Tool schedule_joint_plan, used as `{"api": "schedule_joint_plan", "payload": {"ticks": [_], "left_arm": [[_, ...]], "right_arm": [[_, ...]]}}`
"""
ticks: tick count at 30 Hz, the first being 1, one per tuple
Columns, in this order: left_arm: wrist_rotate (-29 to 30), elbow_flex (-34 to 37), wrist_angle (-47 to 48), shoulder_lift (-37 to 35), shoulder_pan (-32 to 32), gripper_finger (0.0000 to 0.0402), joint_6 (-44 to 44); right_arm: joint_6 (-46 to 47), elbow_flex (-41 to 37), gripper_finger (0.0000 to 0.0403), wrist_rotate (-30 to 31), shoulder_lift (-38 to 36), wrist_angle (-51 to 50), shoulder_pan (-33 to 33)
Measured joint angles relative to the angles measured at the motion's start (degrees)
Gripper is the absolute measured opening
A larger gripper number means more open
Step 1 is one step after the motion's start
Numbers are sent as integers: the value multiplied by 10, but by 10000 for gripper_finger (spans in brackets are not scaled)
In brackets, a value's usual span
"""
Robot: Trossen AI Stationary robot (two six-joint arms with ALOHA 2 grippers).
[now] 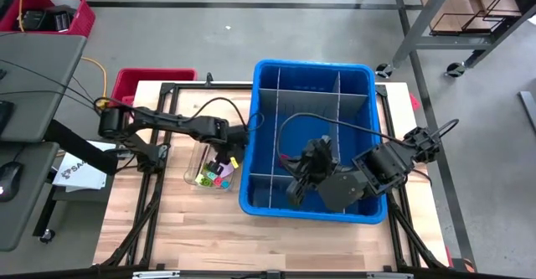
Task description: Sort blocks
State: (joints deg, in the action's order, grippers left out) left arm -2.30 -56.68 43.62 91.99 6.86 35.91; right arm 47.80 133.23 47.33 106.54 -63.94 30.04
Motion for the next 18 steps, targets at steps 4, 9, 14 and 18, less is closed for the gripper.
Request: {"api": "schedule_joint_plan", "payload": {"ticks": [4,9,14,18], "left_arm": [[1,-3,-12,16,-9,151,20],[-30,-4,6,31,-13,175,56],[-33,-5,16,38,-13,165,61],[-49,-5,14,40,-6,156,86]], "right_arm": [[1,0,0,-7,0,0,0],[-2,0,0,-7,0,0,0],[-7,0,0,-7,0,-2,-1],[-9,0,0,-6,0,-2,-4]]}}
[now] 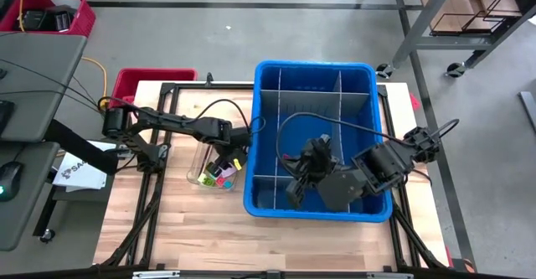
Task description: Sort blocks
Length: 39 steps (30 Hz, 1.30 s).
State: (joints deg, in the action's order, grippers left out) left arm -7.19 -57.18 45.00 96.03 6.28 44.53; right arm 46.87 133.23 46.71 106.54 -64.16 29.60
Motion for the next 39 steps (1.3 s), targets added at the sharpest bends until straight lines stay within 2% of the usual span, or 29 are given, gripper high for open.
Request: {"api": "schedule_joint_plan", "payload": {"ticks": [9,11,15,18,21,24,31,39], "left_arm": [[16,1,3,2,16,155,-1],[33,1,4,-4,17,155,-32],[22,6,14,-23,29,155,-90],[21,12,67,-19,47,154,-94],[3,7,78,-26,61,154,-90],[-28,9,58,-28,64,154,-98],[-41,7,41,-11,46,154,-57],[-9,7,-48,8,23,154,-58]], "right_arm": [[0,0,0,1,0,-1,-4],[1,0,0,1,0,0,-4],[2,0,0,1,0,0,-4],[3,0,0,2,0,0,-4],[7,0,0,2,0,0,-4],[7,0,0,2,0,0,-3],[7,0,0,2,0,-1,-4],[7,0,0,3,0,-3,-4]]}}
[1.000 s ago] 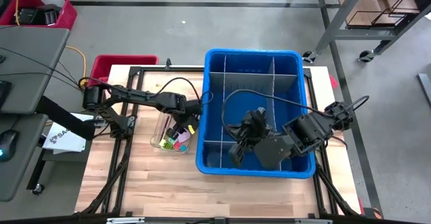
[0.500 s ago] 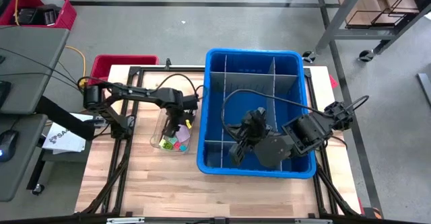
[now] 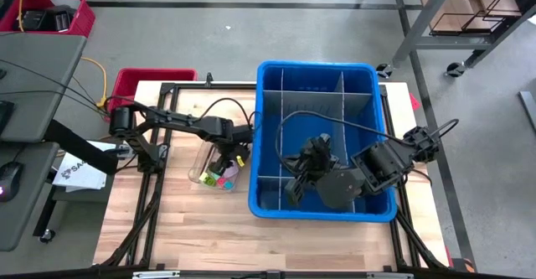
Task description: Sort blocks
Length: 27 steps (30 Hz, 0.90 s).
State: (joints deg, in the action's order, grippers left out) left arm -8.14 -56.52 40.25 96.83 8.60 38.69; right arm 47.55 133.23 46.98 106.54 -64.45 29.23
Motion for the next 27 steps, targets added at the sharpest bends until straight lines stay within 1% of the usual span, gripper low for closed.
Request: {"api": "schedule_joint_plan", "payload": {"ticks": [5,9,12,16,18,21,24,27], "left_arm": [[1,-2,8,-12,-5,154,19],[-1,-2,41,4,-5,154,87],[12,-2,31,25,-5,154,133],[42,-4,-16,33,-8,154,125],[54,-13,-7,28,-10,154,122],[54,-33,21,14,-13,154,131],[54,-37,25,3,-13,154,134],[53,-35,22,3,-6,153,170]], "right_arm": [[0,0,0,0,0,0,0],[0,0,0,0,0,-1,-3],[0,0,0,0,0,-1,-3],[1,0,0,-1,0,-1,-4],[1,0,0,-1,0,-1,-4],[-3,0,0,-2,0,-2,-4],[-8,0,0,-2,0,-3,-9],[-15,0,0,-2,0,-3,-14]]}}
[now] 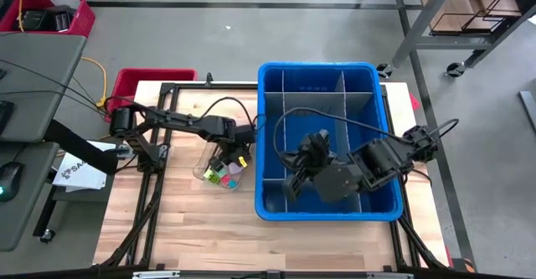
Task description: Sort blocks
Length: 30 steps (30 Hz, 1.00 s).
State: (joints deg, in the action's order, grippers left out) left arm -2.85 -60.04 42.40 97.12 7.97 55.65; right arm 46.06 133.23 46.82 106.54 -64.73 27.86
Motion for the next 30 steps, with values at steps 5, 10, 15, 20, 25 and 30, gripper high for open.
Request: {"api": "schedule_joint_plan", "payload": {"ticks": [5,10,15,20,25,30], "left_arm": [[2,26,-63,11,12,148,78],[0,41,-129,16,15,146,121],[-14,40,-89,31,14,146,106],[-22,38,-18,34,14,146,100],[-18,40,7,23,14,141,50],[-16,42,88,19,12,122,29]], "right_arm": [[3,0,0,-4,0,1,-6],[8,0,0,-5,0,8,-6],[29,0,0,-9,0,9,-6],[30,0,0,-9,0,16,-5],[28,0,0,-9,0,17,-6],[27,0,0,-9,0,17,-6]]}}
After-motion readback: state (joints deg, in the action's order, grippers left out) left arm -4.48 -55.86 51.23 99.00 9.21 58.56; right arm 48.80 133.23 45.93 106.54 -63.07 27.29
